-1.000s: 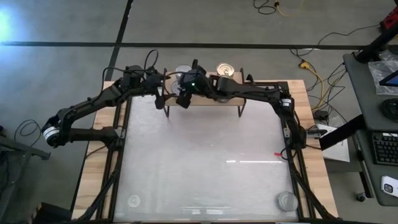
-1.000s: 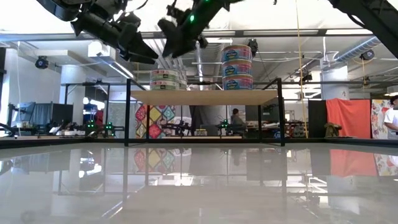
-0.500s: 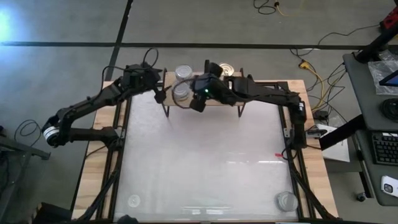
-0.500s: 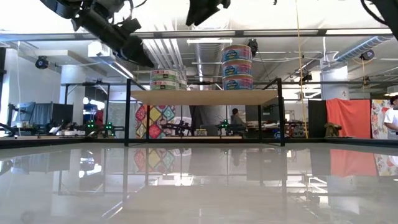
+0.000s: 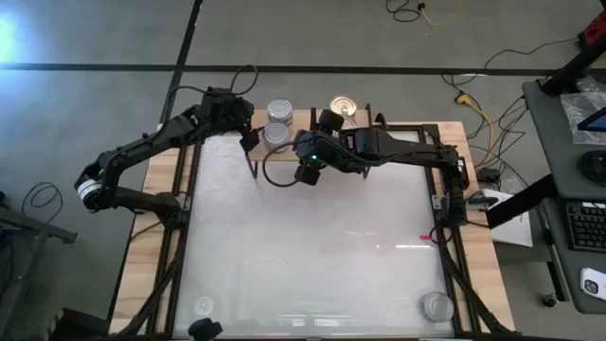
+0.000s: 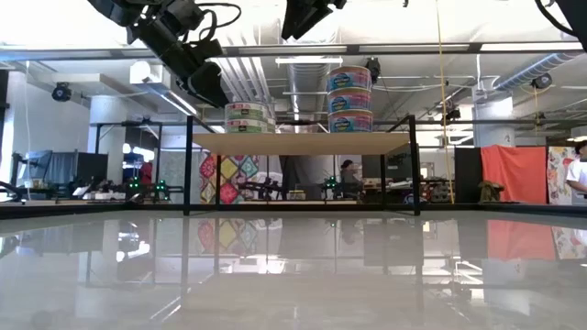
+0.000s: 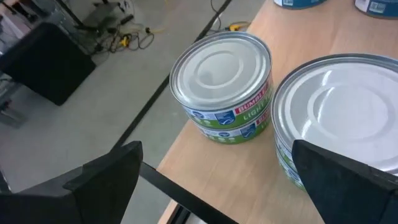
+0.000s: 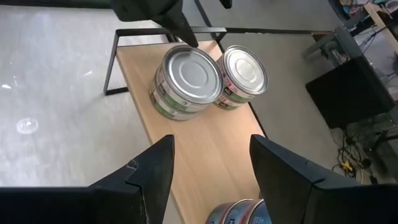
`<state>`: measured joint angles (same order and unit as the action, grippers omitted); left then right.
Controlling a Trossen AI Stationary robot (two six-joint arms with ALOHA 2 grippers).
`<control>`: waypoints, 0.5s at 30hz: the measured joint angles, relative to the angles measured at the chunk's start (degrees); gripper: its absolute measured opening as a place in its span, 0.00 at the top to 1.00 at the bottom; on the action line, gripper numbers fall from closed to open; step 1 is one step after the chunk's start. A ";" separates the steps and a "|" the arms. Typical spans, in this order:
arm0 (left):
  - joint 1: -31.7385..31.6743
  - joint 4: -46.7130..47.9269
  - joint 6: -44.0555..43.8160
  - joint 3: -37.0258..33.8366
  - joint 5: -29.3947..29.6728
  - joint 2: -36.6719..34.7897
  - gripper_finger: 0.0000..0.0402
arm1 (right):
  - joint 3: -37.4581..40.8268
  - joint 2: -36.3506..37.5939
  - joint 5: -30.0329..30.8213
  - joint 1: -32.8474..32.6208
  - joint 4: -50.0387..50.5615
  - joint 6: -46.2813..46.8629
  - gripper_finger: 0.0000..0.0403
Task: Stack canned seafood by type on shelf
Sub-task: Stack the green tuna can on top of the green tuna can on the shelf
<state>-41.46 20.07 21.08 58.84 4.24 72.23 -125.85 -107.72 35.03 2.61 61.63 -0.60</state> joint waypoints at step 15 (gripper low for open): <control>0.31 9.89 -1.78 3.18 0.88 -2.65 0.01 | 0.37 0.02 0.04 0.01 1.11 0.00 0.50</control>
<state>-41.15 29.97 19.29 62.02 5.13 69.58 -125.49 -107.70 35.07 2.62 62.74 -0.60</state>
